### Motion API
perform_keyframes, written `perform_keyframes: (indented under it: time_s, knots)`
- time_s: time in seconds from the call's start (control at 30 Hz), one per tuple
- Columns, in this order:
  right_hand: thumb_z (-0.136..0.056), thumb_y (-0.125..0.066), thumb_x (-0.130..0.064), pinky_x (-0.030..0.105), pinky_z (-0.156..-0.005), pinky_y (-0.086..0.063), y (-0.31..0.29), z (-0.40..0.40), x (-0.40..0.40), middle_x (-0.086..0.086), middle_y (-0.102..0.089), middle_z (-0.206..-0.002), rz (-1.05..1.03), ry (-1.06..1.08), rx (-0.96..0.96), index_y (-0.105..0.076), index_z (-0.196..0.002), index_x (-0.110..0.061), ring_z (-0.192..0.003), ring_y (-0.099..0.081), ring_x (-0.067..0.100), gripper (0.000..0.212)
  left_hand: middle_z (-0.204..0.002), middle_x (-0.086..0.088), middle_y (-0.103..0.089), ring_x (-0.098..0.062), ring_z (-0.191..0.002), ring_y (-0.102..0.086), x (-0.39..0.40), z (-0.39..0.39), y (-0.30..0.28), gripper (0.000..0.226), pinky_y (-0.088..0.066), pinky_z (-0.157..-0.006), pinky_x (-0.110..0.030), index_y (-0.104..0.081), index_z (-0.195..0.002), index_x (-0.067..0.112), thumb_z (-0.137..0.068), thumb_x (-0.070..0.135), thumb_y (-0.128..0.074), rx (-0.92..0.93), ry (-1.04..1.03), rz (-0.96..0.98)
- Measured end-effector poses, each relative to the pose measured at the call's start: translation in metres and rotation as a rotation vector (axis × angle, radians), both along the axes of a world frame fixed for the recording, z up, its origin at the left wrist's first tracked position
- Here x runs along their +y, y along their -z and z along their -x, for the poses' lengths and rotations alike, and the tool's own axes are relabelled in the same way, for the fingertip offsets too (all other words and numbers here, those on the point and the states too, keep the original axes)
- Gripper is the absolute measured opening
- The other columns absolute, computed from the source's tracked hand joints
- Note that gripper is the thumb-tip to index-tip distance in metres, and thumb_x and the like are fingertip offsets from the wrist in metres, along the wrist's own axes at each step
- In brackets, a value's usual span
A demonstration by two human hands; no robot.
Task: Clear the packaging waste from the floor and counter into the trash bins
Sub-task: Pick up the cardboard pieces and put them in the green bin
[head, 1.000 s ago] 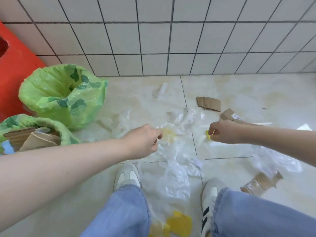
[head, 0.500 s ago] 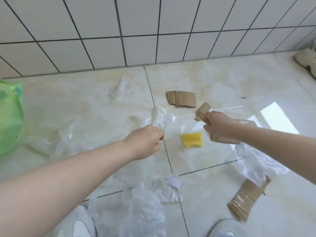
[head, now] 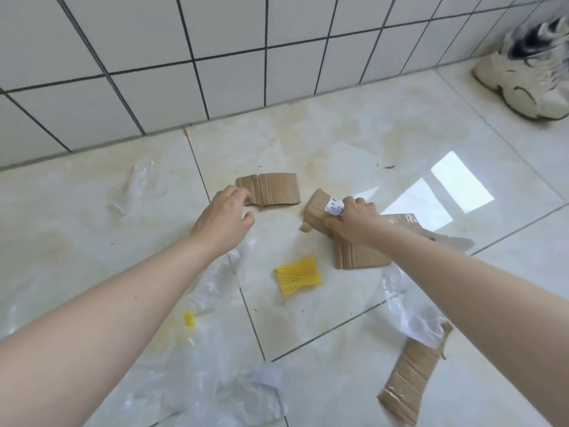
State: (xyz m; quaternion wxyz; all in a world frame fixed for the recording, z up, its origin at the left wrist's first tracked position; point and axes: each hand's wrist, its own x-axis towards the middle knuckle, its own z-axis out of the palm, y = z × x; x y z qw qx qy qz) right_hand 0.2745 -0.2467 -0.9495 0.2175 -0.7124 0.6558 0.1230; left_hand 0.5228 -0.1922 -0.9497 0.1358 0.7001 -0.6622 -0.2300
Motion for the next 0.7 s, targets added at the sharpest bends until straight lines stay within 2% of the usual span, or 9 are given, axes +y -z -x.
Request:
perform_keyframes:
  time_s: [0.1, 0.27, 0.33, 0.43, 0.57, 0.63, 0.7]
  knots:
    - [-0.091, -0.049, -0.052, 0.043, -0.096, -0.036, 0.014, -0.006, -0.001, 0.017, -0.044, -0.125, -0.026, -0.037, 0.014, -0.038, -0.127, -0.003, -0.116, -0.042, 0.037, 0.062, -0.137, -0.005, -0.047, -0.025, -0.126, -0.042, -0.024, 0.01, 0.013, 0.04, -0.035, -0.102, -0.034, -0.048, -0.129, 0.011, -0.09, 0.02, -0.052, 0.018, -0.032, -0.005]
    - [-0.085, -0.061, -0.049, 0.044, -0.088, -0.041, 0.024, -0.021, 0.004, 0.012, -0.038, -0.124, 0.052, -0.131, 0.085, -0.036, -0.129, -0.008, -0.114, -0.041, 0.036, 0.065, -0.158, -0.006, -0.018, -0.025, -0.146, -0.013, -0.057, 0.019, 0.029, 0.064, -0.015, -0.118, -0.037, -0.025, -0.147, 0.013, -0.093, 0.027, -0.055, -0.054, 0.054, -0.045]
    - [-0.081, -0.066, -0.048, 0.044, -0.089, -0.041, 0.026, -0.029, 0.012, 0.012, -0.037, -0.122, 0.044, -0.172, 0.045, -0.037, -0.13, -0.01, -0.112, -0.04, 0.035, 0.069, -0.159, -0.007, -0.016, -0.028, -0.147, -0.008, -0.066, 0.017, 0.037, 0.069, -0.013, -0.119, -0.041, -0.019, -0.149, 0.014, -0.092, 0.032, -0.054, -0.115, 0.09, -0.1]
    - [-0.072, -0.075, -0.044, 0.046, -0.09, -0.043, 0.025, -0.04, 0.024, 0.011, -0.036, -0.118, 0.006, -0.191, -0.058, -0.039, -0.125, -0.012, -0.107, -0.039, 0.032, 0.072, -0.154, -0.01, -0.027, -0.029, -0.144, -0.014, -0.068, 0.012, 0.047, 0.074, -0.014, -0.117, -0.044, -0.016, -0.149, 0.015, -0.09, 0.036, -0.056, -0.202, 0.123, -0.151]
    - [-0.067, -0.082, -0.034, 0.045, -0.09, -0.043, 0.02, -0.057, 0.032, 0.011, -0.037, -0.116, -0.046, -0.195, -0.18, -0.04, -0.116, -0.01, -0.103, -0.04, 0.031, 0.069, -0.141, -0.012, -0.036, -0.033, -0.132, -0.032, -0.062, 0.004, 0.046, 0.076, -0.027, -0.109, -0.044, -0.027, -0.143, 0.015, -0.082, 0.036, -0.067, -0.213, 0.06, -0.144]
    - [-0.068, -0.081, -0.031, 0.042, -0.088, -0.043, 0.018, -0.063, 0.032, 0.008, -0.04, -0.113, -0.041, -0.169, -0.264, -0.041, -0.113, -0.011, -0.103, -0.04, 0.029, 0.063, -0.136, -0.013, -0.034, -0.035, -0.129, -0.03, -0.058, 0.001, 0.041, 0.079, -0.029, -0.106, -0.045, -0.029, -0.141, 0.016, -0.078, 0.039, -0.071, -0.218, 0.018, -0.2]
    - [-0.073, -0.078, -0.028, 0.035, -0.079, -0.042, 0.013, -0.066, 0.03, 0.003, -0.043, -0.103, -0.031, -0.12, -0.379, -0.041, -0.104, -0.014, -0.101, -0.043, 0.027, 0.05, -0.131, -0.012, -0.033, -0.034, -0.127, -0.029, -0.052, -0.003, 0.037, 0.077, -0.031, -0.105, -0.045, -0.035, -0.137, 0.017, -0.076, 0.042, -0.073, -0.214, -0.014, -0.231]
